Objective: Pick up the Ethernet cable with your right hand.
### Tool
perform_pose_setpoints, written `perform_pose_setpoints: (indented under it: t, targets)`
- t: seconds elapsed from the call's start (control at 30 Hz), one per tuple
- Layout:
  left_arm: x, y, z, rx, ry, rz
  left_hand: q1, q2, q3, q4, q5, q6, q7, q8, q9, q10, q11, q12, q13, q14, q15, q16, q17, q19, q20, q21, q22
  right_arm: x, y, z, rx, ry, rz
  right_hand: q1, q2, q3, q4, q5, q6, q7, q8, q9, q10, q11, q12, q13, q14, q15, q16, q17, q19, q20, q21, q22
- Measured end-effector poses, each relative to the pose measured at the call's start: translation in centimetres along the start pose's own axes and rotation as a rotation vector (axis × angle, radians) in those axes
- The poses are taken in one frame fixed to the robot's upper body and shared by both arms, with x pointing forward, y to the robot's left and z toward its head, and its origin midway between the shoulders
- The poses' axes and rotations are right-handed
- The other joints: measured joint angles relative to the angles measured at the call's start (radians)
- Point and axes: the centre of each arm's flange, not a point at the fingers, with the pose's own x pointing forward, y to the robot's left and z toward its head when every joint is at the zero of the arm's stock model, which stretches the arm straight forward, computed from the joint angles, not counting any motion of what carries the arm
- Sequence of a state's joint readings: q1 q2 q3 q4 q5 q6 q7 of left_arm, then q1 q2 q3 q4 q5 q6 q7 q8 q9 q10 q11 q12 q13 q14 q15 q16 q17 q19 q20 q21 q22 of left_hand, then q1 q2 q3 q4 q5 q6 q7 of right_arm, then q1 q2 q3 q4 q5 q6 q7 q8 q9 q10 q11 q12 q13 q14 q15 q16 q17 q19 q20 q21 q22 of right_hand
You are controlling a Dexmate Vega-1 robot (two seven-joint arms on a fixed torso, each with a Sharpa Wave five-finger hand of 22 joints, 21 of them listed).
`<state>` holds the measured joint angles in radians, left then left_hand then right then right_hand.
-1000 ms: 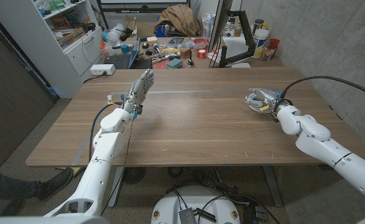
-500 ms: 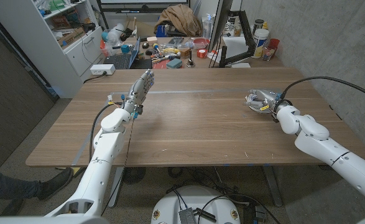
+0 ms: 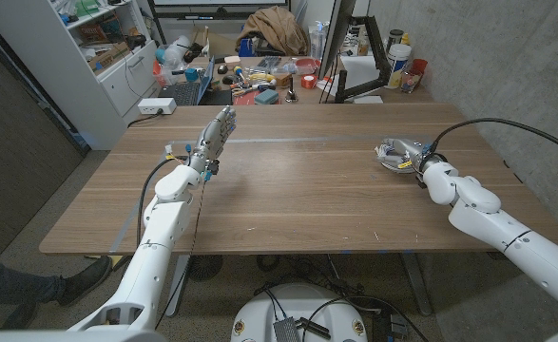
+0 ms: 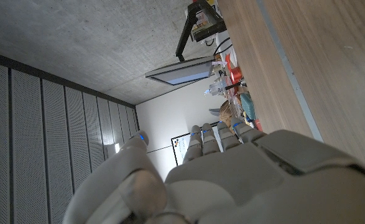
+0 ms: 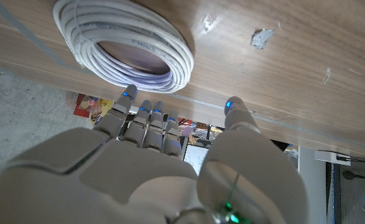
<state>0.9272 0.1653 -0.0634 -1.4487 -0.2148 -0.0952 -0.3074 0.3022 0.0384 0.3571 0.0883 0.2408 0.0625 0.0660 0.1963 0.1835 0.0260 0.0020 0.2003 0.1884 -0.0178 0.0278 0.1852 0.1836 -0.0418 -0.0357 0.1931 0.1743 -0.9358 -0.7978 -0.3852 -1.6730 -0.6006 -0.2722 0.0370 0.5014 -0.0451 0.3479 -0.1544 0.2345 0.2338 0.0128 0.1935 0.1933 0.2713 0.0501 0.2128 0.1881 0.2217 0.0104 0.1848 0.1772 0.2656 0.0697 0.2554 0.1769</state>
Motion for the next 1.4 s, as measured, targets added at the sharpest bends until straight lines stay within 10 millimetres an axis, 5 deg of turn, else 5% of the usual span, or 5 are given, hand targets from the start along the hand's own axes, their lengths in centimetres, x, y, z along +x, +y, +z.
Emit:
perform_pose_setpoints:
  t: [1.4]
  targets:
    - [0.1,0.0,-0.4,-0.004,0.01,0.007,0.005,0.005,-0.007,0.001,0.0,0.0,0.0,0.0,0.0,0.0,0.0,0.0,0.0,0.0,0.0,0.0,0.0,-0.005,0.005,0.0,0.0,1.0,1.5,-2.0,0.018,0.094,0.049,0.015,0.0,0.0,0.0,0.01,0.006,0.005,0.0,0.0,0.008,-0.004,0.0,0.0,0.007,-0.007,0.0,0.0,0.016,0.016,-0.008,0.0]
